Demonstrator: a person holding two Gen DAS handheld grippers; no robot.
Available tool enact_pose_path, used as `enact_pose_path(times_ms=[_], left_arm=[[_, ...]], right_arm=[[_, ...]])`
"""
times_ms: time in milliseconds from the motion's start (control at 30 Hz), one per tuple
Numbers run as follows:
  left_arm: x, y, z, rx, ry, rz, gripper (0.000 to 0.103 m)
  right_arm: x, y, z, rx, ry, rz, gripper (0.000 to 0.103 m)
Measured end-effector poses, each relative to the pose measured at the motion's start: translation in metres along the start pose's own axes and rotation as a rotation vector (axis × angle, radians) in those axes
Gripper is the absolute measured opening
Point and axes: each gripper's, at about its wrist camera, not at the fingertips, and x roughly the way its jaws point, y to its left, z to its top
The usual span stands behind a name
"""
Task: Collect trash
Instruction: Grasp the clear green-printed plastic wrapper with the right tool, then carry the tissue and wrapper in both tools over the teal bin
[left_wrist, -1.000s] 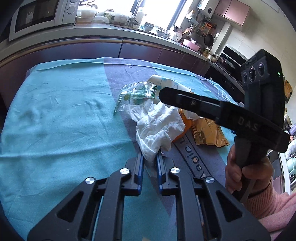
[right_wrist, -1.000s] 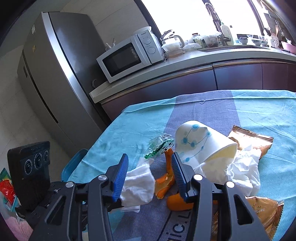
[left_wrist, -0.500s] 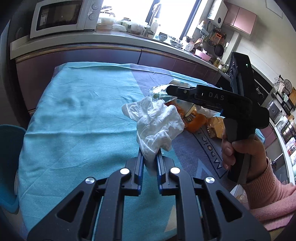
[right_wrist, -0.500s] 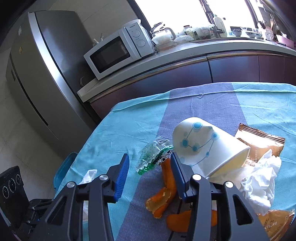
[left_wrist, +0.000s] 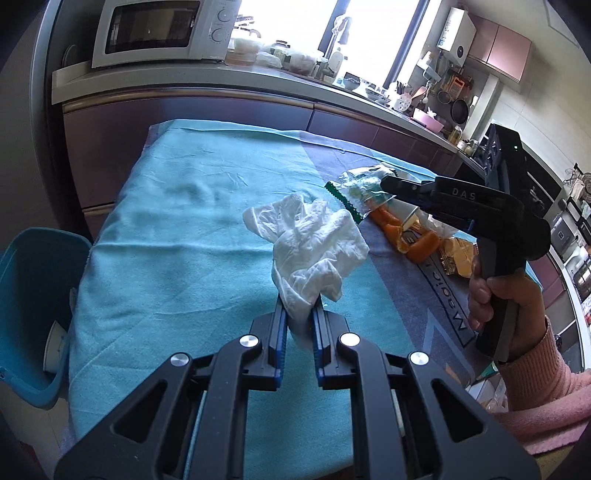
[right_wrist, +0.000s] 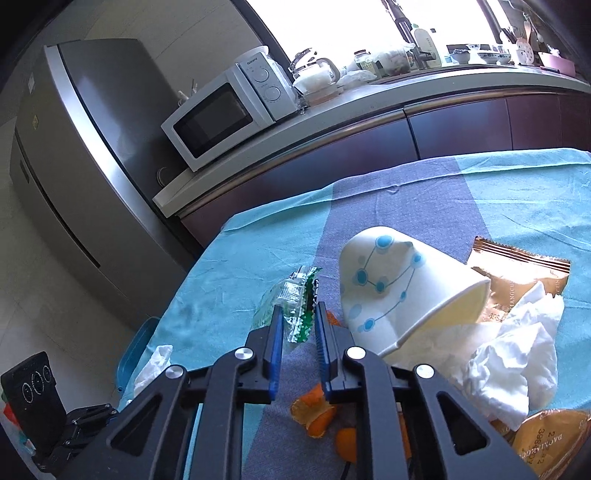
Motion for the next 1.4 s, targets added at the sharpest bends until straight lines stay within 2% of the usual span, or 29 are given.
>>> enact_pose_path(times_ms=[300,633,1400], left_arm=[[-0.021,0.016,-0.001,-0.028,-0.038,0.049,0.012],[-0.052,0.043,-0.008,-0.084,-0.075,0.125,0.012],[-0.106,0.107,-0.025,-0.203,-0.132,0.288,0.012]], right_arm=[[-0.011,0.027,0.000,-0.041,0.002,0.132,0.015],[0.006,0.070,-0.008,-0.104,0.071,0.259,0.015],[0.052,0.152,-0.015,-0.239,0.169,0.386,0.015]])
